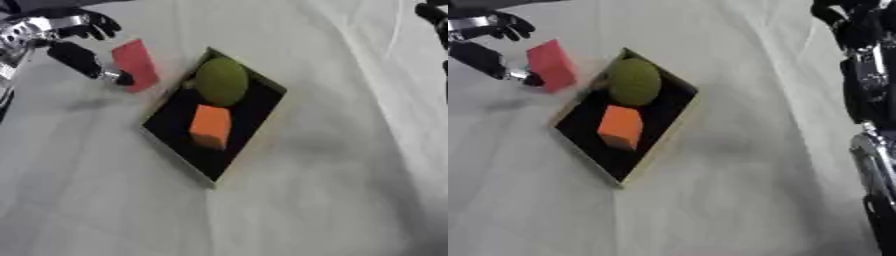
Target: Pick up objects on the table and place them in the box.
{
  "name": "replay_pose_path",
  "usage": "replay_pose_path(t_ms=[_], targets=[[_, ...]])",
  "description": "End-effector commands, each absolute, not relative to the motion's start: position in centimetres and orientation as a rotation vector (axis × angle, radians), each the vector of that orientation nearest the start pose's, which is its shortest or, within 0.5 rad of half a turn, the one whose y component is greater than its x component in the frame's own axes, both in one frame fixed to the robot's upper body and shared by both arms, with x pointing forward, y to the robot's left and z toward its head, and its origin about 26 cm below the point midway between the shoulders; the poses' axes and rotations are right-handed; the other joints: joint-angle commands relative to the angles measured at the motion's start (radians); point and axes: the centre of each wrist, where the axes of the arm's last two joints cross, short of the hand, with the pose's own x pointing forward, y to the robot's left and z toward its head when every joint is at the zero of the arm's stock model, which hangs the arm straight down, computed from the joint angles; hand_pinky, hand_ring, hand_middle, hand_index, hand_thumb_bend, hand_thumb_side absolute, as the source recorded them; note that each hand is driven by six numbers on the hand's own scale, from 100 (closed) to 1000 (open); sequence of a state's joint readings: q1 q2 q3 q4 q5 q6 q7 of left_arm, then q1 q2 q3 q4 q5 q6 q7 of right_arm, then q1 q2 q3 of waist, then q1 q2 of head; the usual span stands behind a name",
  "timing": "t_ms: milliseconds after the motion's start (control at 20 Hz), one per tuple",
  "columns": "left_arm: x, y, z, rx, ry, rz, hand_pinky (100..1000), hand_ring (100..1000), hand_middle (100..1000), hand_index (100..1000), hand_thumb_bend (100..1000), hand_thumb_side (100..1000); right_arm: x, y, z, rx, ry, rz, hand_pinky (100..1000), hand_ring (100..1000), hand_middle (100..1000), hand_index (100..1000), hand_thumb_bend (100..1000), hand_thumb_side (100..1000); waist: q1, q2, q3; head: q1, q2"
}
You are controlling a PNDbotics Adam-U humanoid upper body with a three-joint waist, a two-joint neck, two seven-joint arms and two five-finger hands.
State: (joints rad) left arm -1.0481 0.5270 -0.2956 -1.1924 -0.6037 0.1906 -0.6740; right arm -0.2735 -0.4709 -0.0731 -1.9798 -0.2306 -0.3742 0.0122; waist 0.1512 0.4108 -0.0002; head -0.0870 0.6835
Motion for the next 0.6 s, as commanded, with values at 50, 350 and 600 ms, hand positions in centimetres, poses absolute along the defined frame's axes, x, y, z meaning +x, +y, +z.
replay_pose_path(t_ms=[50, 350, 600], targets=[[45.32, 23.46, 30.51, 0.744, -1.37, -1.411, 965, 905, 851, 946, 744, 419, 29.47, -30.09, 22.05, -0.032, -2.632, 0.405, 886, 939, 696, 808, 100, 638, 0.006, -0.014, -0.002, 0.007, -0.014], [45.59, 23.35, 30.23, 0.763, -1.37, -1.404, 963, 903, 848, 945, 734, 423, 29.52, -29.94, 22.12, -0.026, -2.634, 0.411, 886, 941, 696, 809, 100, 638, 0.006, -0.004, -0.008, 0.013, -0.021], [45.83, 23.33, 30.05, 0.755, -1.393, -1.361, 952, 893, 837, 934, 682, 439, 29.57, -29.78, 22.11, -0.02, -2.633, 0.415, 887, 943, 695, 809, 100, 639, 0.007, 0.004, -0.016, 0.016, -0.026]])
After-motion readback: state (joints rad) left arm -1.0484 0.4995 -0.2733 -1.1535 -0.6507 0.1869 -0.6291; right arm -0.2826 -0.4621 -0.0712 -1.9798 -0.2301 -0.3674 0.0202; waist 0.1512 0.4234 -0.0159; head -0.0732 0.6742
